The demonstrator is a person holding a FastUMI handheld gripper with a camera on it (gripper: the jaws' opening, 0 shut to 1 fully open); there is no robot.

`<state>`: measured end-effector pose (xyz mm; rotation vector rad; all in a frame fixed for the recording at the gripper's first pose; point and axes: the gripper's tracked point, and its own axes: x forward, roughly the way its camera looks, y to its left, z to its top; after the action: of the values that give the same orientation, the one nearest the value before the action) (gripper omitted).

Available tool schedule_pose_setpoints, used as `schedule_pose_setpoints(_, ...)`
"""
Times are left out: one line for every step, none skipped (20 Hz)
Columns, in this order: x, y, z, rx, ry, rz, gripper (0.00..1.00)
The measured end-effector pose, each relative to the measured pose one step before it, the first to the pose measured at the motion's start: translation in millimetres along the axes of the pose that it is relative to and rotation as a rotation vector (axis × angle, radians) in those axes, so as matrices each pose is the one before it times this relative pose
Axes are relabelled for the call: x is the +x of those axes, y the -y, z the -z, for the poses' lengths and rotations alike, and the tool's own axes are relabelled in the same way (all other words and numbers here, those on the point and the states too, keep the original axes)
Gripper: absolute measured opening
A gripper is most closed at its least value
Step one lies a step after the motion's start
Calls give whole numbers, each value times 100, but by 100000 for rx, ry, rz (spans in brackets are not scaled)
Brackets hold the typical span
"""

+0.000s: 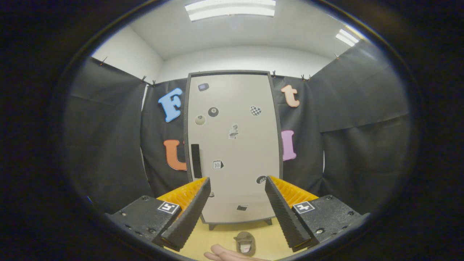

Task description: Open the shoe cabinet door, grab the shoes and put them into the shoe cabinet, then close the shoe cabinet door.

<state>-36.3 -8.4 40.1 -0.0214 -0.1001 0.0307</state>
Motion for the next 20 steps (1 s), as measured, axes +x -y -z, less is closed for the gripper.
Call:
schedule_pose_setpoints(138,-157,63,-325,177,-53,99)
schedule_pose_setpoints(178,-205,57,-439,-401,-371,99)
schedule_pose_setpoints(255,-222,61,-366,-297,-300,99)
schedule_pose_setpoints(478,-441,57,-394,-346,-1299,99)
schedule_pose_setpoints(584,-491,6,466,148,-1781,99)
schedule_pose_setpoints(714,-507,6,37,-418,-1412,99)
schedule_pose_setpoints(799,-572,-40,74,-42,-1996,99)
schedule_pose_setpoints(918,-637,-335,142,385,-2037,99)
schedule_pose_setpoints(872,-275,-264,29,341,-486,99)
schedule_pose_setpoints(890,-490,-333,31,180,-906,99)
schedule_pose_setpoints(988,-701,-299,-322,471,-1312,99)
schedule_pose_setpoints(992,-699,-332,-478,-49,-923,99)
schedule_pose_setpoints(1040,-792,-253,-362,130,-866,99)
schedule_pose_setpoints(1005,-798,-227,-597,-148,-664,99)
schedule_pose_setpoints(1103,-914,66,-1152,-1199,-1115,99)
schedule_pose_setpoints(1095,-1135,-42,-243,-1059,-1685,98)
schedule_pose_setpoints(1111,-1032,102,-612,-1339,-1524,98)
schedule_pose_setpoints(1060,-807,202,-681,-1675,-637,98)
schedule_pose_setpoints(1028,-600,176,-716,-1404,420,98)
schedule_pose_setpoints(994,-479,157,-1309,-1757,654,98)
